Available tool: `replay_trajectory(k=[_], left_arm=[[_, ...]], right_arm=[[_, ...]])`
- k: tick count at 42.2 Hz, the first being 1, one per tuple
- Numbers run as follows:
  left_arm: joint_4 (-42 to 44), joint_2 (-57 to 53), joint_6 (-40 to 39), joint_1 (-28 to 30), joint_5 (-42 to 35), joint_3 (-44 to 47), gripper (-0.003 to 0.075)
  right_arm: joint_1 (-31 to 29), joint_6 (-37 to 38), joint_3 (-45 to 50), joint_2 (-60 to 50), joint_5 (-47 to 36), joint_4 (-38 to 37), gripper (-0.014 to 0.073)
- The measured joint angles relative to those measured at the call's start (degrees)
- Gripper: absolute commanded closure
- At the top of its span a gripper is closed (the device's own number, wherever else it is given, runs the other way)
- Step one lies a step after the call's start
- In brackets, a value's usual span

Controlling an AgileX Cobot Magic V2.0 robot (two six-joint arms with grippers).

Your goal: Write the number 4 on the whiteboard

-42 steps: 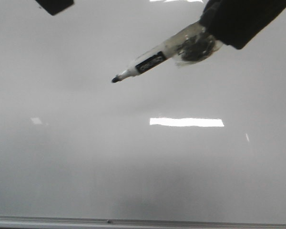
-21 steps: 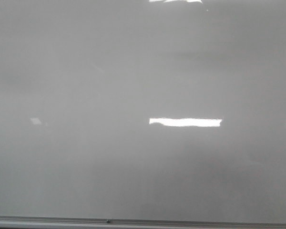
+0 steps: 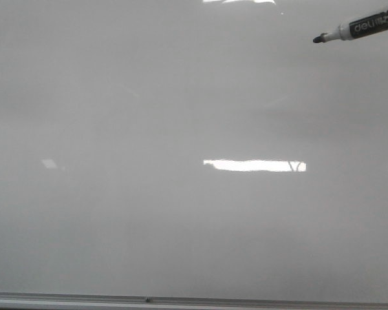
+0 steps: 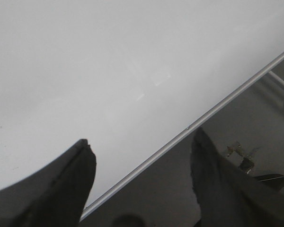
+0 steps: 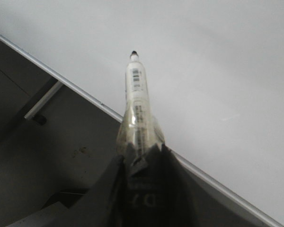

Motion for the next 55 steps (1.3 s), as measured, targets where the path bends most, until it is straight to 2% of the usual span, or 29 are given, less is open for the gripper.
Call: replay_trajectory(k=[10, 16, 28, 36, 43, 55], left_arm=[[0.0, 0.0, 0.0, 0.0, -0.5, 0.0, 0.0293], [-0.1, 0.0, 0.0, 0.0, -0.7, 0.0, 0.0292], [-0.1, 0.0, 0.0, 0.0, -1.6, 0.0, 0.0292], [-0.1, 0.0, 0.0, 0.0, -2.8, 0.0, 0.0292], [-0.1, 0.0, 0.0, 0.0, -3.3, 0.0, 0.0292], [0.0, 0.0, 0.0, 0.0, -5.1, 0.0, 0.0292]], right_arm=[[0.3, -0.4, -0.8, 3.0, -7.0, 3.4, 0.0652], [3.2, -0.4, -3.7, 9.4, -8.7, 3.7, 0.0652], [7.9, 2.3, -5.1, 22.1, -20.8, 2.7, 0.0652], [6.0, 2.9, -9.2, 29.8, -25.0, 2.0, 0.0652], [3.4, 2.9, -10.3, 30.5, -26.8, 1.8, 0.0652], [3.4, 2.9, -11.0, 32.5, -28.8, 1.8, 0.0652]])
